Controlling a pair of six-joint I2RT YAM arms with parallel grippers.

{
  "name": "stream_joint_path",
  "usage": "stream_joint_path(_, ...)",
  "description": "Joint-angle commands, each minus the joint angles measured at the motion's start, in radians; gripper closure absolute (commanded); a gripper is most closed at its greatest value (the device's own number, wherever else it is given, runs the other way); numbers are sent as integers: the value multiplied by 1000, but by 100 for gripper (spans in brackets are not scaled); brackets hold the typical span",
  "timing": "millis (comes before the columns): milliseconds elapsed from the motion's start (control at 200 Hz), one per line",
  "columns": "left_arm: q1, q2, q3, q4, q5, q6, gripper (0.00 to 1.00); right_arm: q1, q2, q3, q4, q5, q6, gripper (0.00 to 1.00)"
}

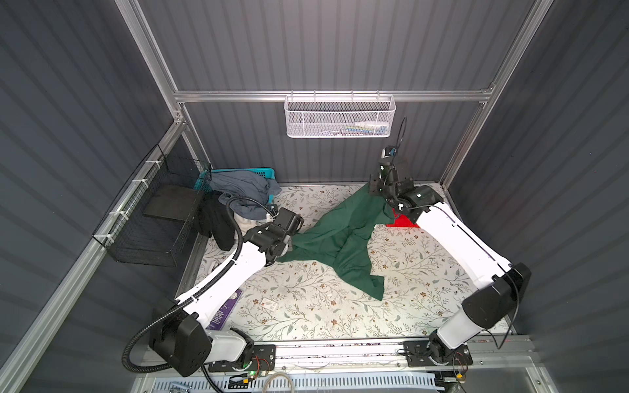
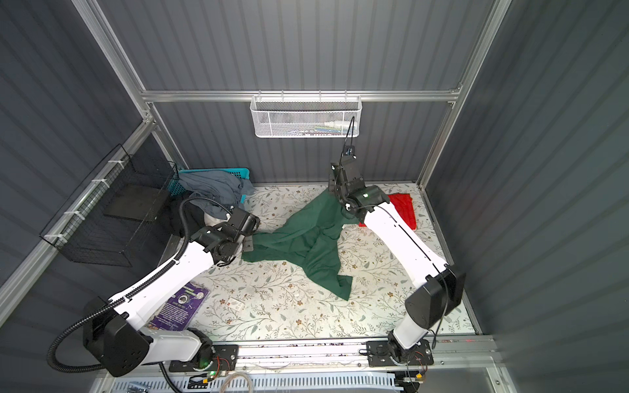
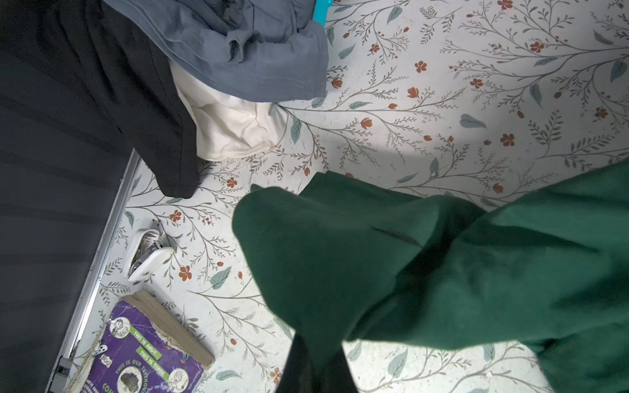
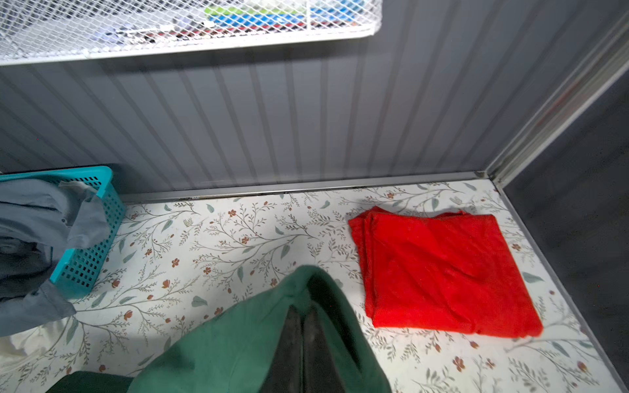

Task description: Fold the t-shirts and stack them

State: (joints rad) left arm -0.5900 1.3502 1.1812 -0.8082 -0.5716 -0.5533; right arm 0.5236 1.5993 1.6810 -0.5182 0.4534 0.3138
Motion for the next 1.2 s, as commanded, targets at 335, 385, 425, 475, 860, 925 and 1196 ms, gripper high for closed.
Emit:
stream_joint_path(335,4,7,3,37,9,24,100,-1,-259,-306,-159,35,138,100)
stream_joint_path(385,4,9,9,46,14,31,100,-1,-275,-307,-167,30,136,100)
stream_joint_path(425,4,11,9,57,22,37,100,-2,-285,-308,-170,27,134,100)
stream_joint_path(475,4,17,11,64,34,41,100,-3,-299,-306,-187,39,131,100)
stream_joint_path(860,4,100,-3,141,132,44,100,-16,-384,-412,-213,4,181,100)
stream_joint_path(925,4,110,7,147,147,53,100,-17,-382,-431,-209,-10,191,100)
stream_joint_path(1196,14,77,124,108,127,94,100,-49,-376,-413,-219,8,149,100)
